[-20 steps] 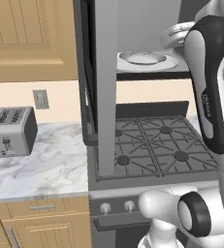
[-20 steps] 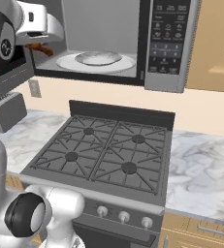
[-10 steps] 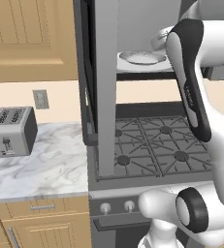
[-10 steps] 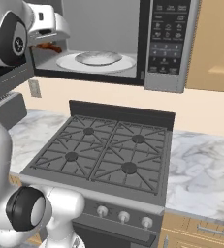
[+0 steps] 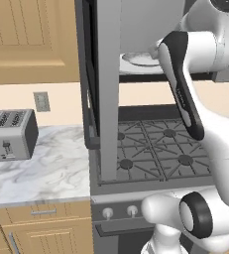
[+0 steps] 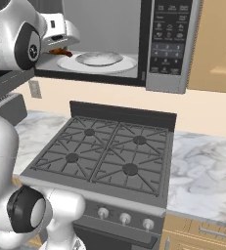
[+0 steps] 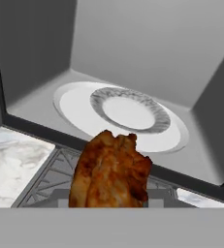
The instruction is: Transport the chicken drumstick from the fridge to the microwave and turn on the microwave.
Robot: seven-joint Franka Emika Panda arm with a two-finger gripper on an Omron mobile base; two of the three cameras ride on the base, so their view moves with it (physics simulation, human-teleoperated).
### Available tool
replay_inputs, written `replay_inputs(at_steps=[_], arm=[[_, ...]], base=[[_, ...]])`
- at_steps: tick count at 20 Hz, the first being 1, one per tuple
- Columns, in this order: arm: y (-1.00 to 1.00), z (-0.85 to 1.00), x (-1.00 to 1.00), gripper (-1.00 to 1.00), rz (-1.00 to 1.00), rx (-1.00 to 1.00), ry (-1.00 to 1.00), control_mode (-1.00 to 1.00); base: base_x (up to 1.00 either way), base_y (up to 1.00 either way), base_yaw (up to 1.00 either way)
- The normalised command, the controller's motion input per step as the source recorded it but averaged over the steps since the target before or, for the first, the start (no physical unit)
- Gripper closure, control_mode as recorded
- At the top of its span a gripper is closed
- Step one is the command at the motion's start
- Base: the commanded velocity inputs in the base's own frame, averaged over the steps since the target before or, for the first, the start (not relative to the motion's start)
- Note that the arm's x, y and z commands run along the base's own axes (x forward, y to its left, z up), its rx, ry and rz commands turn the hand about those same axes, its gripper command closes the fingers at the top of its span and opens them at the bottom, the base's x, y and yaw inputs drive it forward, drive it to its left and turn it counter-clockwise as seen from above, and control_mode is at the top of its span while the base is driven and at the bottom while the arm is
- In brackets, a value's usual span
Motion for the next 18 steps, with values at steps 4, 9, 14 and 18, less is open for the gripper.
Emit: replay_inputs(at_steps=[4,9,14,18], arm=[[-0.11,-0.1,0.33,1.0,0.0,-0.04,0.0,-1.0],[-0.11,-0.02,0.37,1.0,0.0,-0.02,0.01,-1.0],[-0.1,-0.04,0.36,1.0,0.0,-0.01,0.02,-1.0],[-0.04,-0.09,0.38,1.0,0.0,0.0,0.07,-1.0]], base=[[0.0,0.0,0.0],[0.0,0.0,0.0],[0.0,0.0,0.0],[0.0,0.0,0.0]])
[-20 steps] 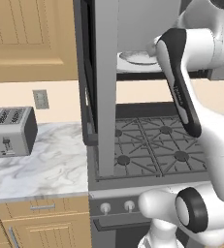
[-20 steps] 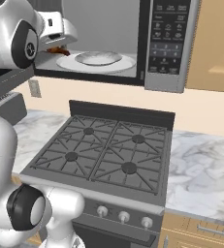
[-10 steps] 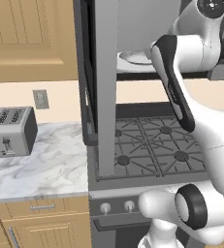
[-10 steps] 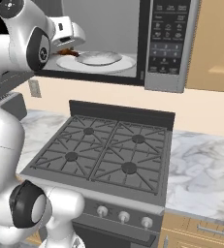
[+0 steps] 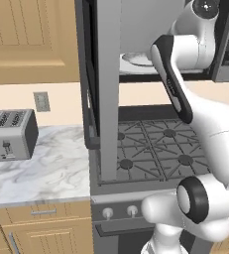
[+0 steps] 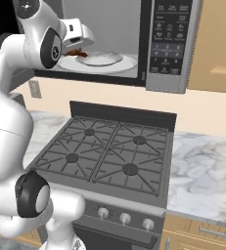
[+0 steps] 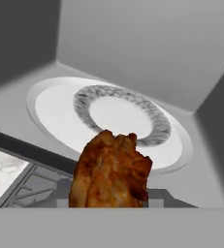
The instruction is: Transport the chicken drumstick from the fridge to the microwave and turn on the microwave.
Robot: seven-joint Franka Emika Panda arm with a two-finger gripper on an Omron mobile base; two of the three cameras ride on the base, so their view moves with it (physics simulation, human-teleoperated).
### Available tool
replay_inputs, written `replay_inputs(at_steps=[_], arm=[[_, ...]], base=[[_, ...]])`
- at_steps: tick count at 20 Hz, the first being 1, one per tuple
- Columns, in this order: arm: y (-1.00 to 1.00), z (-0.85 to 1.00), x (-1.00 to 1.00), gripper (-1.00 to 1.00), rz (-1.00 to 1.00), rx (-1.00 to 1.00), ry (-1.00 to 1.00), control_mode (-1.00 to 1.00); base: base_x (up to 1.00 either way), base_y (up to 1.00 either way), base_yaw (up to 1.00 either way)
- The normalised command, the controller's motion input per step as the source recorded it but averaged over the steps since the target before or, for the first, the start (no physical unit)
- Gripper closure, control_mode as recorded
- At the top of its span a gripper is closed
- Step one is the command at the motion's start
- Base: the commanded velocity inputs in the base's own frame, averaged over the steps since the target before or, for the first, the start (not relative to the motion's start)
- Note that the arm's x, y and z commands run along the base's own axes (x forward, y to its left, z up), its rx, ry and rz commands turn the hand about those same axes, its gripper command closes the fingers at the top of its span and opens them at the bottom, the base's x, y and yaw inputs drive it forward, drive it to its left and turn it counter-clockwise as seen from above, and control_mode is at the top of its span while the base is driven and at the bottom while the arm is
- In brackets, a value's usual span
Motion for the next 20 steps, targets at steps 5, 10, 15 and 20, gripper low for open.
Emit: replay_inputs(at_steps=[5,10,15,20], arm=[[0.0,-0.1,0.4,1.0,0.0,0.0,0.08,-1.0],[0.0,-0.11,0.45,1.0,0.0,-0.01,0.07,-1.0],[0.0,-0.19,0.5,1.0,0.0,-0.01,0.06,-1.0],[0.0,-0.21,0.43,1.0,0.0,-0.01,0.02,-1.0]], base=[[0.0,0.0,0.0],[0.0,0.0,0.0],[0.0,0.0,0.0],[0.0,0.0,0.0]])
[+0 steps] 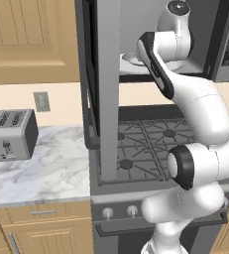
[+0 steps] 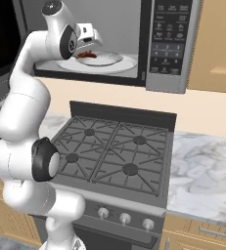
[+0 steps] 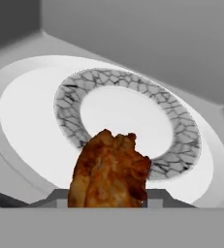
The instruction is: Transport the chicken drumstick from the fridge to the microwave and turn on the microwave.
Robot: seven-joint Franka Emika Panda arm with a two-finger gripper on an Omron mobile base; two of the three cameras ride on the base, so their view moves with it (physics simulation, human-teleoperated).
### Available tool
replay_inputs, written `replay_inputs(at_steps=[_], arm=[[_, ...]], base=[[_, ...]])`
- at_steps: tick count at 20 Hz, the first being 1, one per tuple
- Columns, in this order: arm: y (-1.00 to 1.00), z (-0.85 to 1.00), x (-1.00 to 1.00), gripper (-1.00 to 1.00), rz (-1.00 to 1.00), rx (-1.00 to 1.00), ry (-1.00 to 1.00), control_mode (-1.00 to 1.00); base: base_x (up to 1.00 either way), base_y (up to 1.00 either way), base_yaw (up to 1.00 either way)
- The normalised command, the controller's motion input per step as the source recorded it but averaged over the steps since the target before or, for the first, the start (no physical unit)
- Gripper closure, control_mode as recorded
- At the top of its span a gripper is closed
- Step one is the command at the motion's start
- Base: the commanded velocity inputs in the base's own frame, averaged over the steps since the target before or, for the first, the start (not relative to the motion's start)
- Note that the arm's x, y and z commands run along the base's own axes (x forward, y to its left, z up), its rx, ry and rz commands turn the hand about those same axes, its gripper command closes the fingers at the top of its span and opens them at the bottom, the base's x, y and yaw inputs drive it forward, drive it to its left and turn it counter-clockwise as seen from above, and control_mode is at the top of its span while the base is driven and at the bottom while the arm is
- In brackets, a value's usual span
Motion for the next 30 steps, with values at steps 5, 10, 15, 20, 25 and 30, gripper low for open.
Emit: replay_inputs(at_steps=[5,10,15,20,25,30], arm=[[0.0,-0.19,0.3,1.0,0.0,-0.03,0.0,-1.0],[0.0,-0.15,0.25,1.0,0.0,-0.03,0.0,-1.0],[-0.01,-0.05,0.19,1.0,0.0,-0.01,0.0,-1.0],[-0.03,0.0,0.2,1.0,0.0,0.0,0.0,-1.0],[-0.03,-0.06,0.26,1.0,0.0,0.0,0.0,-1.0],[-0.02,-0.07,0.26,1.0,0.0,0.0,0.0,-1.0]], base=[[0.0,0.0,0.0],[0.0,0.0,0.0],[0.0,0.0,0.0],[0.0,0.0,0.0],[0.0,0.0,0.0],[0.0,0.0,0.0]])
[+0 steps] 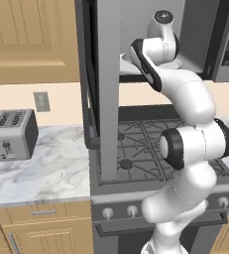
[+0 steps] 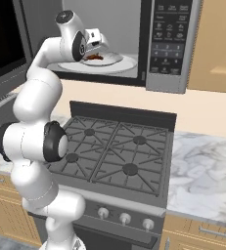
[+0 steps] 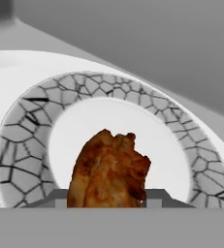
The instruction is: Transport the chicken drumstick from the fridge to the microwave and turn on the microwave.
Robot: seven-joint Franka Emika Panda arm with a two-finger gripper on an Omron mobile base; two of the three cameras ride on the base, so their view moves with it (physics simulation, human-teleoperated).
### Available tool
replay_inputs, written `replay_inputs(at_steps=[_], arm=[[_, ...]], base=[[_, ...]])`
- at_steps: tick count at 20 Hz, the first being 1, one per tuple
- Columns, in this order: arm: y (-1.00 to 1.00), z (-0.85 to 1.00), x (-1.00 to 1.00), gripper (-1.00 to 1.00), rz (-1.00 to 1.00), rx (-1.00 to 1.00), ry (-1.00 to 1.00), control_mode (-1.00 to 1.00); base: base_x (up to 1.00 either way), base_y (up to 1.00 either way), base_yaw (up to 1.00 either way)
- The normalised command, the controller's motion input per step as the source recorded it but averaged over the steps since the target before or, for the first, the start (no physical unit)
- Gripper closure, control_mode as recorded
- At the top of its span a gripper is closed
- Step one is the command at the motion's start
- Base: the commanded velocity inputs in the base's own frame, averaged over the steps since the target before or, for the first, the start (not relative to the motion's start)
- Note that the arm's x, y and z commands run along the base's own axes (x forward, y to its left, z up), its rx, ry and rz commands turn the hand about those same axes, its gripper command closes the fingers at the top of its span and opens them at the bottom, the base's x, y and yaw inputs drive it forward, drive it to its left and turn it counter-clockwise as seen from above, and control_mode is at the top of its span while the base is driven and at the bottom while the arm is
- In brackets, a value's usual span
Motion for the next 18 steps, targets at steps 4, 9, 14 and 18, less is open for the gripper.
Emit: replay_inputs(at_steps=[4,9,14,18], arm=[[-0.01,-0.07,0.28,1.0,0.0,0.0,0.0,-1.0],[-0.01,-0.06,0.23,1.0,0.0,0.0,0.0,-1.0],[0.0,0.0,0.07,1.0,0.0,0.0,0.02,-1.0],[0.0,0.0,0.02,-1.0,0.0,0.0,0.02,-1.0]], base=[[0.0,0.0,0.0],[0.0,0.0,0.0],[0.0,0.0,0.0],[0.0,0.0,0.0]])
